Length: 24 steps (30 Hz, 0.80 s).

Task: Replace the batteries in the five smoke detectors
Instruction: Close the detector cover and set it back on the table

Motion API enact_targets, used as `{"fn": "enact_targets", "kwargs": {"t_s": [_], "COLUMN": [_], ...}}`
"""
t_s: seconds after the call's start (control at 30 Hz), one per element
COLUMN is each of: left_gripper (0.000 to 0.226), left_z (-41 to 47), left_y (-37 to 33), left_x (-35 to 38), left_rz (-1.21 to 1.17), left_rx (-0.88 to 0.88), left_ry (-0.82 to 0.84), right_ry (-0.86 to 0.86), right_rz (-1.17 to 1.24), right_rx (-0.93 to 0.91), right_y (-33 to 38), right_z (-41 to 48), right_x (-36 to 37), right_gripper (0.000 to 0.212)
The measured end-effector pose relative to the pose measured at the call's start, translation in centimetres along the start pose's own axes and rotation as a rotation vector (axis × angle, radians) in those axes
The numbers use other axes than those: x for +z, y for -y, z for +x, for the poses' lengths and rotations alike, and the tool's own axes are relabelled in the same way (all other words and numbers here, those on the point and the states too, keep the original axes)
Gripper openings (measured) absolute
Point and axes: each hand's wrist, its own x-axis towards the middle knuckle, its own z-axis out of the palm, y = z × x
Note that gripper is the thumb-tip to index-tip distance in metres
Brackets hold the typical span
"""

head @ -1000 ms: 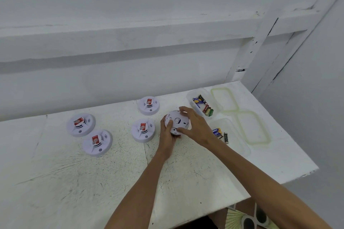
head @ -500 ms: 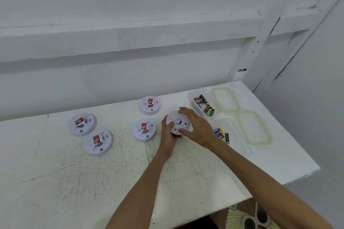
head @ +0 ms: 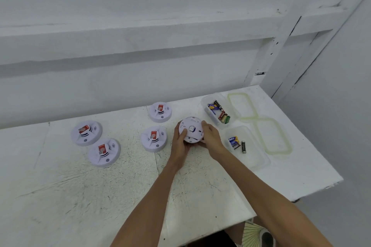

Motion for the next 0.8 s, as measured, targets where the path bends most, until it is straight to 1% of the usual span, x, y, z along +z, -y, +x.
{"fn": "enact_targets", "kwargs": {"t_s": [0.03, 0.13, 0.27, 0.37, 0.53, 0.7, 0.8], "left_gripper": [0.044, 0.045, 0.055, 0.048, 0.04, 0.034, 0.032], "left_z": [0.0, -0.2, -0.1, -0.2, -0.3, -0.5, -0.5], "left_y": [0.0, -0.2, 0.2, 0.3, 0.0, 0.0, 0.0], "left_x": [0.0, 0.3, 0.0, 0.0, 0.2, 0.0, 0.1], "left_rz": [0.004, 0.024, 0.05, 0.076, 0.024, -0.017, -0.02], "left_rx": [0.003, 0.022, 0.032, 0.016, -0.039, -0.057, -0.051], "left_ry": [0.007, 0.014, -0.031, -0.059, -0.048, -0.028, -0.034], "right_ry": [0.016, 0.091, 0.051, 0.009, -0.048, -0.092, -0.129], "right_rz": [0.032, 0.228, 0.302, 0.31, 0.271, 0.253, 0.311], "right_rx": [0.038, 0.12, 0.085, 0.068, 0.053, 0.044, 0.047], "right_y": [0.2, 0.9, 0.8, 0.4, 1.3, 0.7, 1.0], "right_z": [0.3, 0.2, -0.1, 0.1, -0.9, -0.9, -1.0], "right_x": [0.0, 0.0, 1.0, 2.1, 2.7, 3.6, 3.7], "right_gripper": [0.038, 0.041, 0.042, 0.044, 0.029, 0.035, 0.034]}}
